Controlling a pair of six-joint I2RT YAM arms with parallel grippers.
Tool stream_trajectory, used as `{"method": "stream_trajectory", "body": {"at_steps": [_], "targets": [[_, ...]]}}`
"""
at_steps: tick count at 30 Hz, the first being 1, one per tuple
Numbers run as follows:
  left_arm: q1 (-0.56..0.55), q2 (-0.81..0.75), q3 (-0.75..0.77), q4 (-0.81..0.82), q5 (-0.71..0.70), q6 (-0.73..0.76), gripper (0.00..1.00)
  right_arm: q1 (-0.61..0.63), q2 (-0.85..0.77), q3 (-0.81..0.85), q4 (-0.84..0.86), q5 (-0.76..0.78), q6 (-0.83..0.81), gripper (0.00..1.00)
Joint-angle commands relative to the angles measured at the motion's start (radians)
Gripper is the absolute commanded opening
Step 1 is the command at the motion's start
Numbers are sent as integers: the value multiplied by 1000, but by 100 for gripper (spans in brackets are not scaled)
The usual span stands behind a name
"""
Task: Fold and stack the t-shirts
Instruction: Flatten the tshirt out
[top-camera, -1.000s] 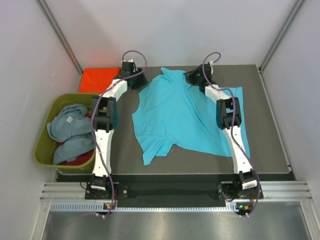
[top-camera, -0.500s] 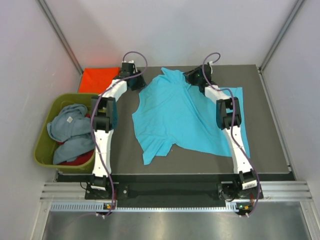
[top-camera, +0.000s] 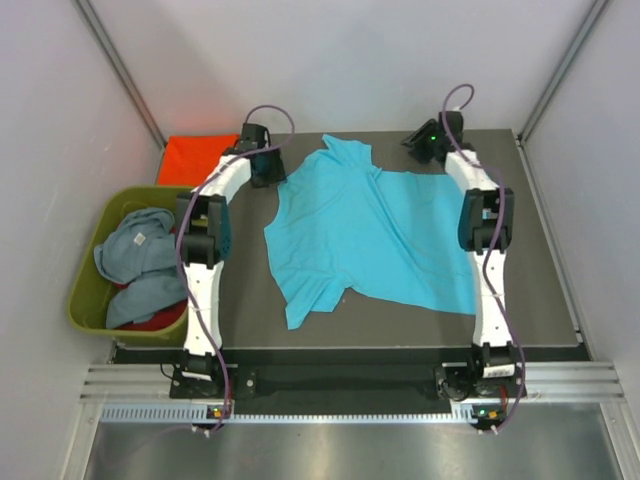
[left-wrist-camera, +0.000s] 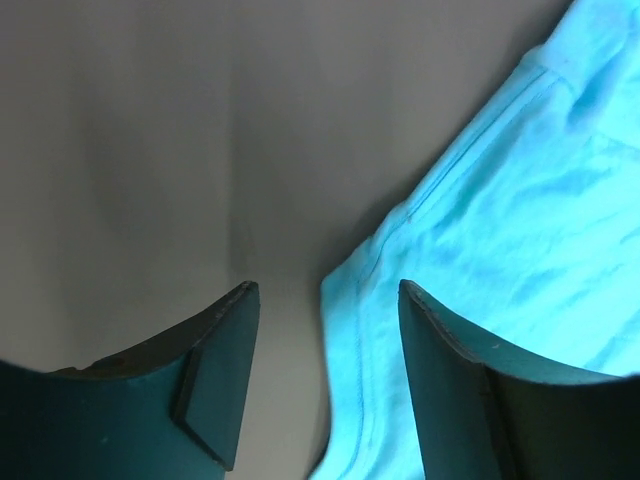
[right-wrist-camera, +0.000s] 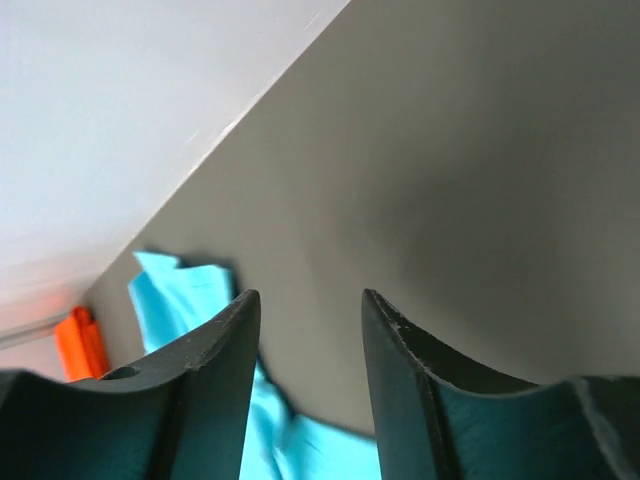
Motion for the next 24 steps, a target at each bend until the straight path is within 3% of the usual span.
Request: {"method": "stream_trajectory", "body": {"at_steps": [1, 4, 7, 12, 19, 24], "targets": [[-7, -164, 36, -91, -79, -2, 62, -73, -215, 37, -235, 19, -207, 46], [-26, -308, -109, -90, -86, -77, 60, -111, -361, -20, -389, 81, -335, 48], [-53, -455, -342, -61, -38, -117, 58, -95, -549, -238, -467, 96, -424, 48], [-73, -652, -576, -35, 98, -127, 55, 19, -882, -579, -522, 64, -481, 49], [-77, -925, -867, -25, 194, -122, 56, 233, -1234, -1168, -388, -114, -368, 47], [-77, -1040, -1012, -22, 252, -197, 56, 427, -1349, -1413, -194, -166, -231, 47]]}}
